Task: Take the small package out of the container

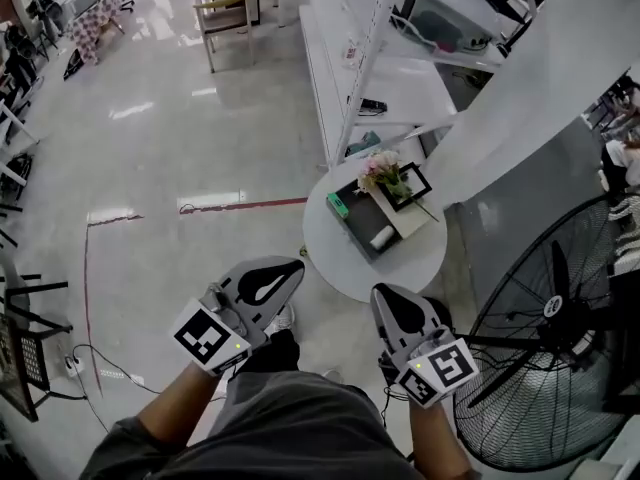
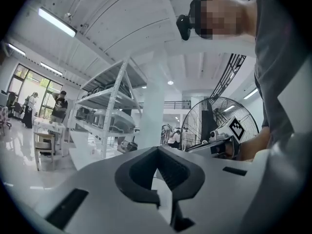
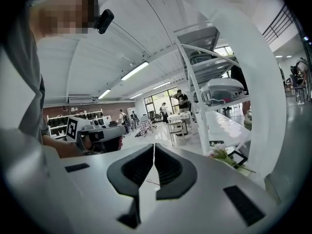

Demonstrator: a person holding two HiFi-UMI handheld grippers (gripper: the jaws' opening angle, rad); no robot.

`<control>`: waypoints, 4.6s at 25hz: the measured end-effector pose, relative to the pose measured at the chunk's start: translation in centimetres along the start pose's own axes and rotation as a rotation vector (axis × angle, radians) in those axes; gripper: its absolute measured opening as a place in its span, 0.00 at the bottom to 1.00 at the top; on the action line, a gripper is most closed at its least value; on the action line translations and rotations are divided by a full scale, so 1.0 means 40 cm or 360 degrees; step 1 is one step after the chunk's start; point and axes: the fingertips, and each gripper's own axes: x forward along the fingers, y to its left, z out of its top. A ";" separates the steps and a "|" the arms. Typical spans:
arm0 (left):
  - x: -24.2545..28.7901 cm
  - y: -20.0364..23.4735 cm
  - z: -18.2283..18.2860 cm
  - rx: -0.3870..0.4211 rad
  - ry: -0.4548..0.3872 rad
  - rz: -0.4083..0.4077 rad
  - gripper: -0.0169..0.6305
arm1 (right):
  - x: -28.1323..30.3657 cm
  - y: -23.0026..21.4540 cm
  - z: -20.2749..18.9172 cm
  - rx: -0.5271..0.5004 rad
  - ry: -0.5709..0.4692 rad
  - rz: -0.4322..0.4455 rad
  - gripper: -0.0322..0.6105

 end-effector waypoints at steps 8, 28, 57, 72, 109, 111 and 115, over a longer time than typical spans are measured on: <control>0.091 0.196 0.010 -0.0031 0.0055 -0.0085 0.05 | 0.190 -0.092 0.051 0.0018 0.0018 -0.0087 0.09; 0.198 0.415 -0.059 -0.0123 0.0163 -0.0089 0.05 | 0.424 -0.225 0.012 -0.0088 0.0174 -0.0127 0.09; 0.286 0.467 -0.305 -0.0270 0.0518 0.0221 0.05 | 0.645 -0.484 -0.443 -0.0270 0.0689 0.0003 0.27; 0.286 0.470 -0.383 -0.0327 0.0621 0.0196 0.05 | 0.697 -0.532 -0.597 -0.0438 0.0876 -0.0079 0.33; 0.213 0.435 -0.104 -0.0115 0.0233 0.0134 0.05 | 0.568 -0.346 -0.109 -0.0588 0.0391 -0.0191 0.21; 0.211 0.435 -0.079 -0.0097 0.0204 0.0131 0.05 | 0.556 -0.329 -0.067 -0.0609 0.0347 -0.0195 0.21; 0.208 0.428 -0.023 -0.0060 0.0145 0.0111 0.05 | 0.532 -0.294 0.019 -0.0644 0.0256 -0.0197 0.21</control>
